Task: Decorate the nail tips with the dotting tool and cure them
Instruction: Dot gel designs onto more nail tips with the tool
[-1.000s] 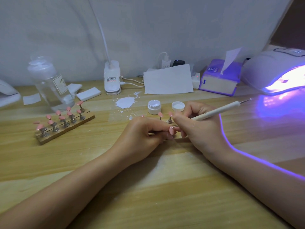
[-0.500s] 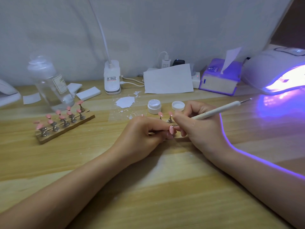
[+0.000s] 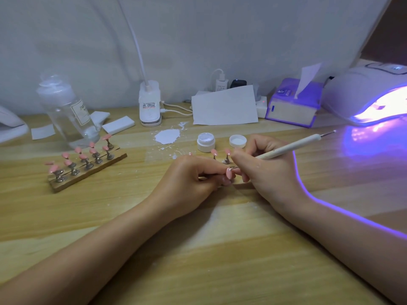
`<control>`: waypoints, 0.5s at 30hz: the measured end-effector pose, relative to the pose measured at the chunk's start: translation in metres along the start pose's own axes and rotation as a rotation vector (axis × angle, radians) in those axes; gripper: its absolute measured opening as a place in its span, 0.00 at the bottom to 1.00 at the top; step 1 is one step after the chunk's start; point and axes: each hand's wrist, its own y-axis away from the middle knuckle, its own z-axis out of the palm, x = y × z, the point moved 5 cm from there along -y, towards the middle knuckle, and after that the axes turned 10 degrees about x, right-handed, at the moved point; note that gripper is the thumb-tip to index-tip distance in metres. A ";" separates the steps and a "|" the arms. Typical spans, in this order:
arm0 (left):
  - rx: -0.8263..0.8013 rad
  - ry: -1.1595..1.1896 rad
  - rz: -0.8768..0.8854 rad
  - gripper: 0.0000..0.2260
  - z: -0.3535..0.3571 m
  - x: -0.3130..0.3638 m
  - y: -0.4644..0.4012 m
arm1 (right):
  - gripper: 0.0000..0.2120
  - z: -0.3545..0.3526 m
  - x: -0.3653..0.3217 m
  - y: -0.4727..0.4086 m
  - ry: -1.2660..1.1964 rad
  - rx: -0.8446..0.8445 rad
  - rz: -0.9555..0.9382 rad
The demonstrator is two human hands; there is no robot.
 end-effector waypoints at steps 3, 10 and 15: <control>-0.002 0.001 0.007 0.09 0.000 0.000 0.000 | 0.17 0.001 -0.001 0.001 -0.007 -0.020 -0.001; 0.007 0.003 0.023 0.13 0.000 0.001 0.000 | 0.15 0.000 -0.001 0.000 0.010 -0.002 0.004; 0.004 0.001 0.012 0.13 0.001 -0.002 0.000 | 0.16 0.000 -0.002 0.002 0.017 -0.012 0.006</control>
